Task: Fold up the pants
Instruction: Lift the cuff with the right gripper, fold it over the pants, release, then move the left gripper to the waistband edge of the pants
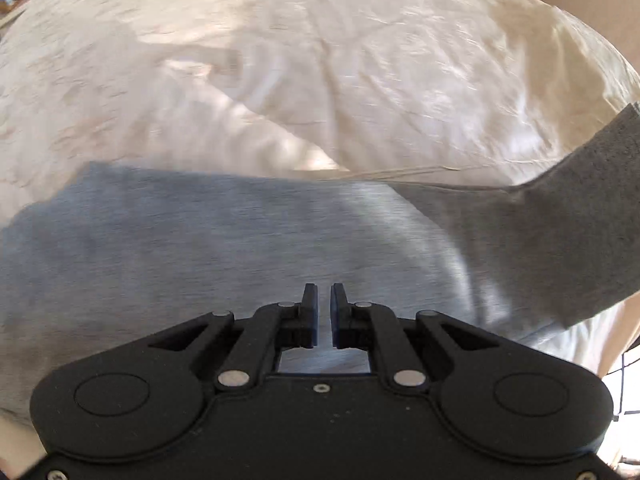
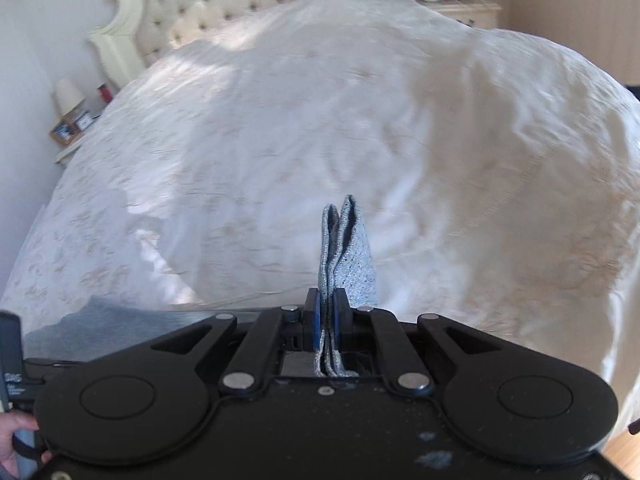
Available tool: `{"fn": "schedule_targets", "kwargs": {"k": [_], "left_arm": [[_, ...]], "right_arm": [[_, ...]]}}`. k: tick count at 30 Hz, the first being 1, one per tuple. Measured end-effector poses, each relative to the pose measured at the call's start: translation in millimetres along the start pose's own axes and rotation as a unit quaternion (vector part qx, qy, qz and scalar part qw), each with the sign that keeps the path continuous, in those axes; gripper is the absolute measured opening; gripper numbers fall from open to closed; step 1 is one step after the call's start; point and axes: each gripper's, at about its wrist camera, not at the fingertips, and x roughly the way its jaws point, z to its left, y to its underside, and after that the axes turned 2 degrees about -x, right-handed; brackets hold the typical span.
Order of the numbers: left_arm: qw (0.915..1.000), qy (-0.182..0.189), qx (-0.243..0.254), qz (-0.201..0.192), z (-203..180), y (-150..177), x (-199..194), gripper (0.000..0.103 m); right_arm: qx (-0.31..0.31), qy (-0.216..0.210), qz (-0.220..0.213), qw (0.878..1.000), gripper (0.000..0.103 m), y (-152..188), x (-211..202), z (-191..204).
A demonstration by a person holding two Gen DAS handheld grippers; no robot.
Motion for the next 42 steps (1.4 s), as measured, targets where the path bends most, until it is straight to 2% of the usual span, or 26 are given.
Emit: {"fn": "schedule_targets", "kwargs": {"k": [4,10,14,16,18,21,25,28,33,35,37,40,42], "left_arm": [[0.9997,-0.016,-0.017,0.005,54,8,-7,0.014],[0.9992,-0.029,-0.022,0.016,109,23,-12,0.014],[0.9990,-0.033,-0.023,0.020,138,27,-15,0.014],[0.9990,-0.033,-0.021,0.024,151,30,-16,0.014],[0.9990,-0.032,-0.017,0.025,159,30,-17,0.014],[0.9993,-0.028,-0.013,0.023,167,28,-19,0.014],[0.9997,-0.013,-0.006,0.018,160,23,-19,0.014],[0.9998,0.001,0.007,0.016,144,19,-18,0.014],[0.9991,0.027,0.032,0.008,107,12,-17,0.014],[0.9984,0.038,0.041,0.005,90,10,-16,0.014],[0.9977,0.045,0.051,0.002,74,8,-14,0.014],[0.9962,0.051,0.070,0.011,50,12,-4,0.014],[0.9948,0.049,0.080,0.039,38,19,12,0.027]], "right_arm": [[-0.013,-0.040,0.006,0.999,0.007,7,11,77],[-0.019,-0.088,0.042,0.995,0.007,40,64,184],[-0.029,-0.092,0.076,0.992,0.007,71,106,237],[-0.034,-0.080,0.089,0.992,0.008,89,125,258],[-0.032,-0.074,0.108,0.991,0.013,101,143,271],[-0.017,-0.071,0.127,0.989,0.019,111,156,275],[-0.003,-0.064,0.113,0.992,0.021,109,142,268],[0.011,-0.054,0.088,0.995,0.024,99,123,250],[0.041,-0.005,0.065,0.997,0.024,86,103,196],[0.052,0.017,0.071,0.996,0.027,85,104,171],[0.065,0.021,0.080,0.994,0.027,85,107,150],[0.051,0.032,0.101,0.993,0.027,92,118,126],[0.055,0.061,0.132,0.988,0.023,102,131,106]]}}
